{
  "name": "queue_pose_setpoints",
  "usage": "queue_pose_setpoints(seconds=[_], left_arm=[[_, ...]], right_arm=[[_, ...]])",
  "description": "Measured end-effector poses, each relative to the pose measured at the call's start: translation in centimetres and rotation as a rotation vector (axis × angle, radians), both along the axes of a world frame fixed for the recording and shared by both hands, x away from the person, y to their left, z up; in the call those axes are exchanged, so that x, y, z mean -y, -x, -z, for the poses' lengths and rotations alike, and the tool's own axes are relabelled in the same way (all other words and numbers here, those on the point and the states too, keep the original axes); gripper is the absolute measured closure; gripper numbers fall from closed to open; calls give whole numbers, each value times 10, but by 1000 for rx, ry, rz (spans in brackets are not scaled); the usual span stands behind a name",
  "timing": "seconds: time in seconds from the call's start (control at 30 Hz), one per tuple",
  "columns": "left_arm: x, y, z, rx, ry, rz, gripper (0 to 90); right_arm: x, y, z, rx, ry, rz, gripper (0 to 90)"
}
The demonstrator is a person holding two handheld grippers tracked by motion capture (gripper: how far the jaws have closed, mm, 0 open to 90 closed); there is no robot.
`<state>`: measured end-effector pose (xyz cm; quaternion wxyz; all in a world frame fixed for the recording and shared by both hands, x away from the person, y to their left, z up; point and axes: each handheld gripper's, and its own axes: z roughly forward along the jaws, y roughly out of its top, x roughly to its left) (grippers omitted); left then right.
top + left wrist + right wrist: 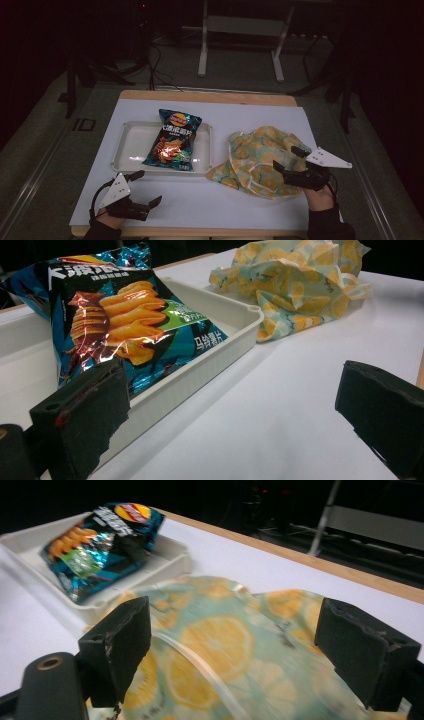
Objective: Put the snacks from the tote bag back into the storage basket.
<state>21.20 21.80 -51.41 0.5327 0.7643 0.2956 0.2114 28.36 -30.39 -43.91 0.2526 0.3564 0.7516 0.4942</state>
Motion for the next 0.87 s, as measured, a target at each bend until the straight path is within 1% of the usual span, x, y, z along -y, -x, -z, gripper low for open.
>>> queue_pose_setpoints(seconds=[0.07, 0.23, 0.3, 0.37, 0.43, 0.7, 0.87], left_arm=[[0, 0, 0, 1, 0, 0, 13], [0, 0, 0, 1, -1, 1, 13], [0, 0, 0, 1, -2, 2, 13], [0, 0, 0, 1, -2, 3, 13], [0, 0, 0, 1, -1, 3, 13], [-1, 0, 0, -2, -2, 4, 13], [0, 0, 1, -4, -3, 6, 14]], right_arm=[[5, 1, 3, 0, 0, 15, 147], [15, 4, 13, 12, 20, 69, 142], [18, 5, 15, 16, 21, 80, 141], [21, 6, 17, 11, 20, 86, 141], [23, 8, 19, 24, 23, 101, 141], [28, 10, 26, 3, 32, 107, 141], [31, 13, 27, 15, 25, 119, 143]])
